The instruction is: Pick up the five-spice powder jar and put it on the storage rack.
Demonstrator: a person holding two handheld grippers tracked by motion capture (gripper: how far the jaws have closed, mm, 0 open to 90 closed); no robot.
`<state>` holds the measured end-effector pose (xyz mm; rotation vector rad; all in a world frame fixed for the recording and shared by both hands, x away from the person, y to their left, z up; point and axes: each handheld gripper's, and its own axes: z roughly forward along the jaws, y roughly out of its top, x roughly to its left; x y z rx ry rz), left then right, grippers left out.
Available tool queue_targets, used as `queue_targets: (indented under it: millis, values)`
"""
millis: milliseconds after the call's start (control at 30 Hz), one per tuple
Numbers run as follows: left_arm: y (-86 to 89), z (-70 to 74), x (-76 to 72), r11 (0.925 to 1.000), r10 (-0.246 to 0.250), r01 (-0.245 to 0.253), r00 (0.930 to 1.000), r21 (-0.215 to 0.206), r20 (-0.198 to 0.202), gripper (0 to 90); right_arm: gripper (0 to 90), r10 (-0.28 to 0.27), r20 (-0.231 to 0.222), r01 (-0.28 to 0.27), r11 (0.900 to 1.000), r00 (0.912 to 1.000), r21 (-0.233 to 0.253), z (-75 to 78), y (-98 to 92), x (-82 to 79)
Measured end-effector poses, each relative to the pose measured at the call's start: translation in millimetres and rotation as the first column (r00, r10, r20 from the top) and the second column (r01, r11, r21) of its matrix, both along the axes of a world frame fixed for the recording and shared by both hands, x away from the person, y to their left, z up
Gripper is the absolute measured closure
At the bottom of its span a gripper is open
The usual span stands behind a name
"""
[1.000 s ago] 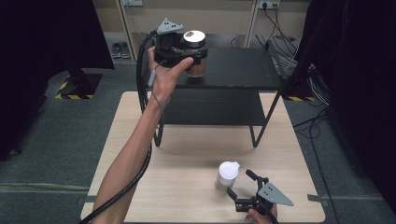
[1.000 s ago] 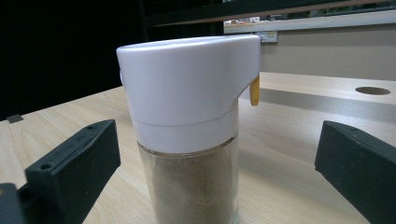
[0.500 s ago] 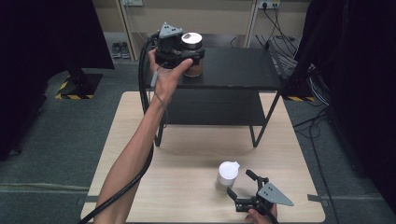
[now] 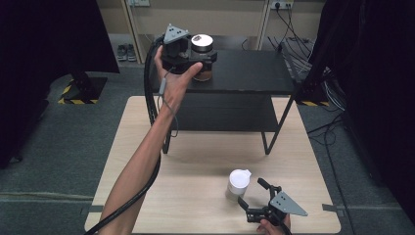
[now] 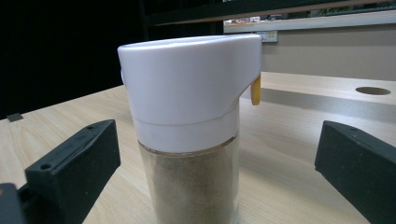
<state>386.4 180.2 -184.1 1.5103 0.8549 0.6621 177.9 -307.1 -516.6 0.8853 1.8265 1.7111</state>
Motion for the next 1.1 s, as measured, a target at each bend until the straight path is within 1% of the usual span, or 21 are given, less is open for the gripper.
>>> queue_targets:
  millis: [167,300,400,500,567,767,867,1100]
  values:
    - [4.1,-7.8,-5.5,0.9995,-0.011,0.012,0.9999,-0.029,0.012,0.0,0.4,-0.001,0.000,0.001,1.000,1.0000,0.001,-0.1,0.0,0.0]
    - [4.5,-14.3,-12.4,0.9992,-0.021,0.022,0.9994,-0.032,0.026,0.0,0.4,-0.001,0.000,0.001,1.000,1.0000,0.001,-0.1,0.0,-0.1]
    - [6.1,-20.0,-18.0,0.9980,-0.039,0.040,0.9986,-0.048,0.035,0.1,0.4,-0.002,0.000,0.002,1.000,1.0000,0.001,-0.1,0.0,-0.1]
    - [6.9,-23.9,-24.3,0.9975,-0.043,0.045,0.9980,-0.054,0.047,0.1,0.4,0.000,0.000,0.000,1.000,1.0000,0.000,-0.1,0.0,-0.1]
    - [8.5,-24.5,-27.5,0.9972,-0.048,0.051,0.9977,-0.056,0.047,0.1,0.4,-0.001,-0.001,0.001,1.000,1.0000,0.001,0.1,0.1,-0.2]
    - [14.0,-29.2,-42.4,0.9965,-0.059,0.063,0.9959,-0.055,0.068,0.1,0.4,-0.001,-0.001,0.001,1.000,1.0000,0.000,0.2,0.3,0.0]
    - [15.3,-32.7,-49.7,0.9973,-0.057,0.060,0.9952,-0.042,0.079,0.1,0.4,-0.001,0.002,0.001,1.000,1.0000,-0.001,-0.1,0.5,-0.2]
    - [18.9,-49.6,-60.6,0.9956,-0.075,0.080,0.9927,-0.049,0.094,0.1,0.4,-0.002,0.000,0.002,1.000,1.0000,0.000,0.0,0.4,-0.1]
